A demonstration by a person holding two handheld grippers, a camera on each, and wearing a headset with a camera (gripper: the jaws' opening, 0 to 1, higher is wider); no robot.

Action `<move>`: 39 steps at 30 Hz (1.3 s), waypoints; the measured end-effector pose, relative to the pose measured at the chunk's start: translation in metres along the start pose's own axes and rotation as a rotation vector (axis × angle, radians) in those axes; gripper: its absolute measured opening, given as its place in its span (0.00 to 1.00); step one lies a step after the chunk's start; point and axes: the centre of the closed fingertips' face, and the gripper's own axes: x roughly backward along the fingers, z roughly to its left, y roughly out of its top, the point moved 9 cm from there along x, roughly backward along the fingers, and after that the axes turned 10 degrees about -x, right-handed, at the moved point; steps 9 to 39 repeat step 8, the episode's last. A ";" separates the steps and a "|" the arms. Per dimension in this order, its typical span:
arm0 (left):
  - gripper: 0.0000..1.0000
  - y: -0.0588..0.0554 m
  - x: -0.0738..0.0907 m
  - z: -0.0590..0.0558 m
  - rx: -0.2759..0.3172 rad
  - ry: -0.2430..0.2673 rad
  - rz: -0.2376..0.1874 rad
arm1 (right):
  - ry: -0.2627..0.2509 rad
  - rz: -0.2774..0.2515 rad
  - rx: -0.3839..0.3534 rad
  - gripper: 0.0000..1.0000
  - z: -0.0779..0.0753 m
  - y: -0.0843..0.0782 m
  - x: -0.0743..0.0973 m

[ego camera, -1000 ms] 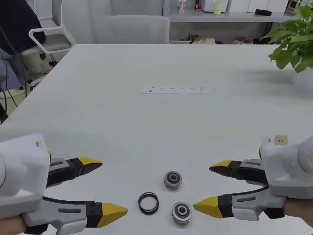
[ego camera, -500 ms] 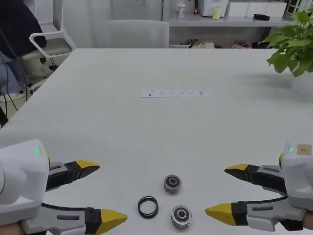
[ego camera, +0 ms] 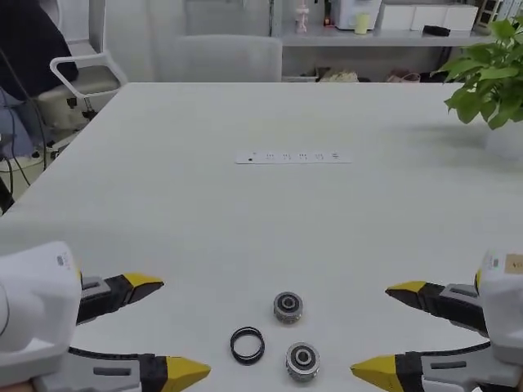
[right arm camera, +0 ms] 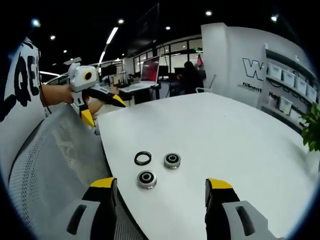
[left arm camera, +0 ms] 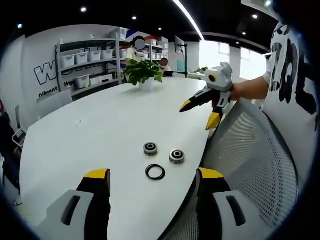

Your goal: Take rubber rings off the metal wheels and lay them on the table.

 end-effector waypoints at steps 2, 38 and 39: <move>0.67 -0.001 0.000 0.000 -0.001 0.003 0.001 | -0.004 0.001 0.003 0.71 0.000 0.000 0.001; 0.67 -0.002 0.001 -0.001 -0.006 0.011 0.008 | -0.013 -0.006 -0.005 0.72 -0.003 -0.001 0.005; 0.67 -0.002 0.001 -0.001 -0.006 0.011 0.008 | -0.013 -0.006 -0.005 0.72 -0.003 -0.001 0.005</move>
